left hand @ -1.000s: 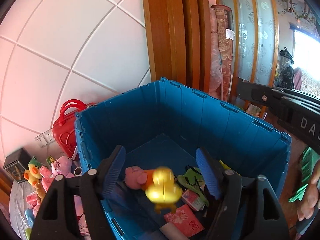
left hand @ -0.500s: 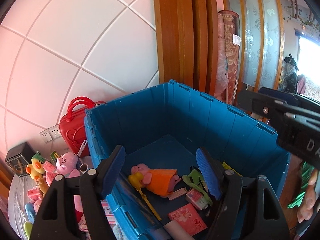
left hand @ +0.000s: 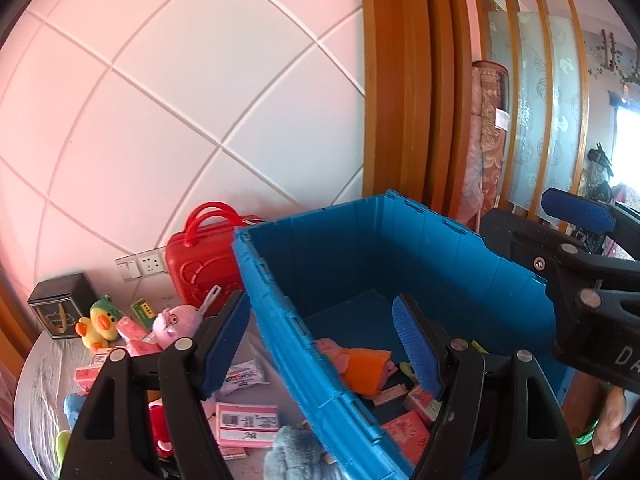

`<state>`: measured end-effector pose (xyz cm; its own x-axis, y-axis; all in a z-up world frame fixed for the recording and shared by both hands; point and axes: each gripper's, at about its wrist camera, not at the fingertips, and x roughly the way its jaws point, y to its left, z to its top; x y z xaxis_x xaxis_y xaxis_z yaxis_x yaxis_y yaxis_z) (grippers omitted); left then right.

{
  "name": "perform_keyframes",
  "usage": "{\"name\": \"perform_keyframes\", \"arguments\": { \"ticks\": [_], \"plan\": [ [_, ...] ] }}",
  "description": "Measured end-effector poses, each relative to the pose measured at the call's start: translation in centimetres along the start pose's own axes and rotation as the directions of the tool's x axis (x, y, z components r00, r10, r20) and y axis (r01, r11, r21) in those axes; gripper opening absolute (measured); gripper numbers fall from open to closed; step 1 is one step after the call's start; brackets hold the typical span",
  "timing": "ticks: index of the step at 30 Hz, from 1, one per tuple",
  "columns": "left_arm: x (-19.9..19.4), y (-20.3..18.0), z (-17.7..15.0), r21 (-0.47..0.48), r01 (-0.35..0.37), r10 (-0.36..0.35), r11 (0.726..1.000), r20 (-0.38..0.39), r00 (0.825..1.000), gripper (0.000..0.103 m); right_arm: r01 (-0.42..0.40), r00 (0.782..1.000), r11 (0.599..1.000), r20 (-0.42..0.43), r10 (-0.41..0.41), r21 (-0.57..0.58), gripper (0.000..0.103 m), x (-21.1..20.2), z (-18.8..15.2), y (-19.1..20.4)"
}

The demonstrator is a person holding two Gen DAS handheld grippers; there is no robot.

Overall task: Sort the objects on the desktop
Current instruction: 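Move both tools back over the pile of items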

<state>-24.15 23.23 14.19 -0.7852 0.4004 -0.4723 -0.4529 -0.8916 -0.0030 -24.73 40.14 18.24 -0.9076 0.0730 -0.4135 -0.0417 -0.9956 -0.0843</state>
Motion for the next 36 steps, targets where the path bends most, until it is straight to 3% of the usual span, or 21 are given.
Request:
{"name": "perform_keyframes", "arguments": {
  "ticks": [8, 15, 25, 31, 36],
  "plan": [
    [-4.1, 7.3, -1.3, -0.054, -0.034, 0.036, 0.998, 0.052, 0.998, 0.073, -0.026, 0.999, 0.998, 0.033, 0.027, -0.051, 0.08, -2.2, 1.5, 6.9],
    [-6.1, 13.2, -3.1, -0.08, -0.055, 0.058, 0.995, 0.045, 0.997, 0.073, -0.03, 0.999, 0.993, 0.04, 0.035, -0.113, 0.082, -3.6, 1.4, 14.4],
    [-6.6, 19.4, -7.4, -0.082, -0.112, 0.11, 0.99, -0.03, 0.993, 0.073, -0.042, 0.999, 0.984, -0.023, 0.038, -0.171, 0.085, -1.7, -2.1, 20.7],
    [-6.1, 21.7, -10.4, -0.083, -0.151, 0.143, 0.985, -0.094, 0.985, 0.073, -0.115, 0.992, 0.974, -0.077, 0.102, -0.194, 0.087, 0.4, -5.7, 22.9],
    [-5.5, 22.8, -13.0, -0.109, -0.17, 0.153, 0.979, -0.148, 0.977, 0.073, -0.161, 0.985, 0.967, -0.098, 0.144, -0.199, 0.098, 1.6, -8.6, 23.6]
  ]
}}
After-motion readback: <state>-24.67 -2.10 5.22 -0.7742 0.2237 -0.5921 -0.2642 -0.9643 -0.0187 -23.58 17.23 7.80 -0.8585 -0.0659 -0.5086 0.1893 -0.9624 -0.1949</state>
